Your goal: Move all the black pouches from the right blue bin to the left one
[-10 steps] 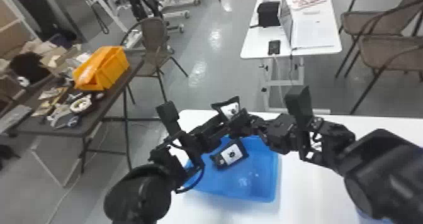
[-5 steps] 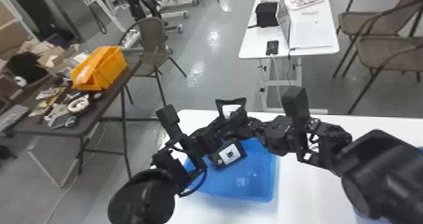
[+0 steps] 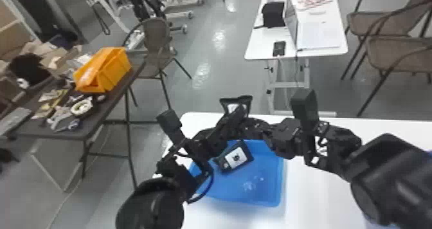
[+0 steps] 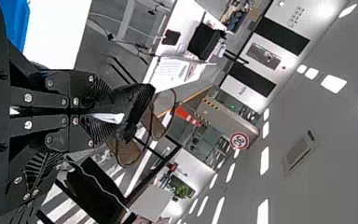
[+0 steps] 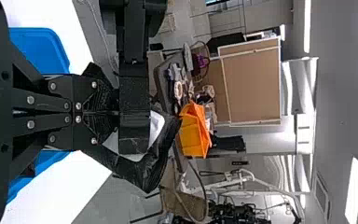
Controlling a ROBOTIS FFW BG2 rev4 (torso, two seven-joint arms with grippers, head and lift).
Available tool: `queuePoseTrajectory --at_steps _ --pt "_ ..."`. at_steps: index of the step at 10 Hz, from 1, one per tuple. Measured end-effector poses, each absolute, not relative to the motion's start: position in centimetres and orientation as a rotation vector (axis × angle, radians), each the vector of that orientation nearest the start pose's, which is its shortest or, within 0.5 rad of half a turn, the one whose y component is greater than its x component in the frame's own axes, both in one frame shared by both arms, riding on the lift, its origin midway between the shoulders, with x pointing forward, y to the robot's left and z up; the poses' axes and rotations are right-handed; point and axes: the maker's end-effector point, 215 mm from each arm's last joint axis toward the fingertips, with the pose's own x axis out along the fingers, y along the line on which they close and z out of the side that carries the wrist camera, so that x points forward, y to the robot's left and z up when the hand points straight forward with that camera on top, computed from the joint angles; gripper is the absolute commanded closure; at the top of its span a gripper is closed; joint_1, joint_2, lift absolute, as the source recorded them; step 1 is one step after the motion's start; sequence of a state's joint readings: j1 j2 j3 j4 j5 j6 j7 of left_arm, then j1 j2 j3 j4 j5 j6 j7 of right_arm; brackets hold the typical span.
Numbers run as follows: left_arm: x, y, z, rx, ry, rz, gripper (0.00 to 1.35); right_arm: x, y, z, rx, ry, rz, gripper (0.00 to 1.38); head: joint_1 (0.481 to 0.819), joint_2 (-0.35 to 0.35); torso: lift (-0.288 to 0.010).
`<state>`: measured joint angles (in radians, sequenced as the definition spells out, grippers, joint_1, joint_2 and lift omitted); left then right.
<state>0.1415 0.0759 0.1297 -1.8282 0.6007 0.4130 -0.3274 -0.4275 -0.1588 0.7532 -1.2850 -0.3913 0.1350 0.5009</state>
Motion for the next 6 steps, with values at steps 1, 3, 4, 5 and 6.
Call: queuePoseTrajectory --at_steps 1,3,4,5,6 --pt "53.7 20.2 -34.2 -0.544 0.147 -0.338 1.22 51.7 13.3 -36.5 -0.012 0.182 1.131 0.50 0.695 0.338 0.000" --pt "53.3 22.3 -34.2 -0.517 0.111 -0.281 1.21 52.9 10.0 -36.4 0.024 0.139 1.028 0.06 0.695 0.328 0.000" --pt "52.8 24.1 -34.9 -0.473 0.106 -0.239 1.22 54.2 6.2 -36.7 0.054 0.128 0.923 0.09 0.695 0.305 0.000" --pt "51.9 25.8 -36.3 -0.422 0.120 -0.189 1.21 55.3 1.4 -37.4 0.103 0.122 0.798 0.13 0.695 0.289 0.000" --pt "50.8 27.0 -38.2 -0.371 0.150 -0.152 1.21 55.6 -3.7 -38.2 0.135 0.115 0.679 0.14 0.695 0.251 0.000"
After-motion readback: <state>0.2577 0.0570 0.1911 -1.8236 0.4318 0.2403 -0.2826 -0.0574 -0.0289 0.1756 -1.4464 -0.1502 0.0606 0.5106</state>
